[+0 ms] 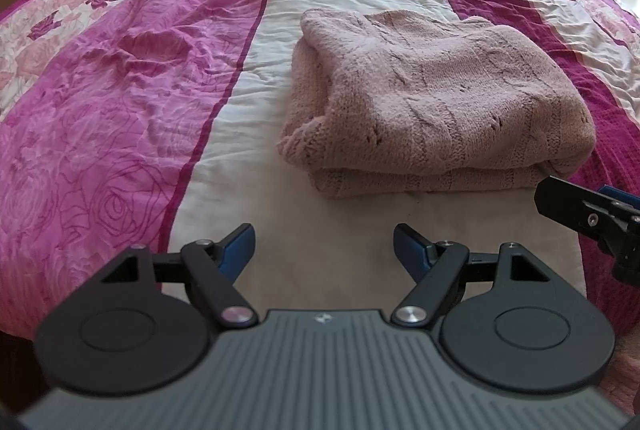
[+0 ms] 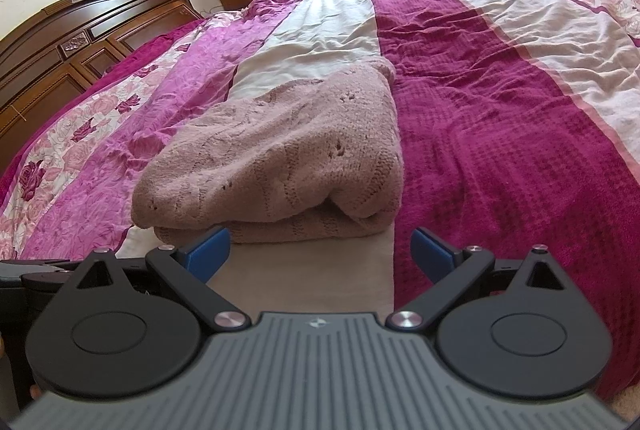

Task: Fold small clothes

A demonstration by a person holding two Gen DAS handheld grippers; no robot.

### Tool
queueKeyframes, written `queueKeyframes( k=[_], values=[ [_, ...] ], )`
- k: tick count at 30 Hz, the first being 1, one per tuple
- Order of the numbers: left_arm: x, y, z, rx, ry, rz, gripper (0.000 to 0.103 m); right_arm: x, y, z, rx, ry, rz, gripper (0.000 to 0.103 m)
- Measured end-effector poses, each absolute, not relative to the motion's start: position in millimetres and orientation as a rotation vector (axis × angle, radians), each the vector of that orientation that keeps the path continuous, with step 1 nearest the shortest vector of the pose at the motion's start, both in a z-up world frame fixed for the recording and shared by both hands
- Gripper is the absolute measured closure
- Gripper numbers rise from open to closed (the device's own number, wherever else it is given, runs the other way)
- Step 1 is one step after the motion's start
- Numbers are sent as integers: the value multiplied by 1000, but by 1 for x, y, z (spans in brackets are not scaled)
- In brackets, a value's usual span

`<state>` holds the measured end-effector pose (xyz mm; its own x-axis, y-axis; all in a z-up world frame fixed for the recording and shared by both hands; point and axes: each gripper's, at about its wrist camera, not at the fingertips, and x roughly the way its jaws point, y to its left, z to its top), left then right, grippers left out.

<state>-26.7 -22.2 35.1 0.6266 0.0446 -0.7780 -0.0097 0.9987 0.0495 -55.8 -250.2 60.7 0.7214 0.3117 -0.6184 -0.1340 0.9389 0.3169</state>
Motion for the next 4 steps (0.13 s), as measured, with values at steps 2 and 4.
queueKeyframes(
  k=[2, 4],
  values=[
    [-28, -22, 35, 37, 895, 32, 26, -56, -250, 61, 258, 726, 250, 3],
    [-29, -22, 36, 31, 897, 35, 26, -56, -250, 61, 258, 725, 251, 3]
  ],
)
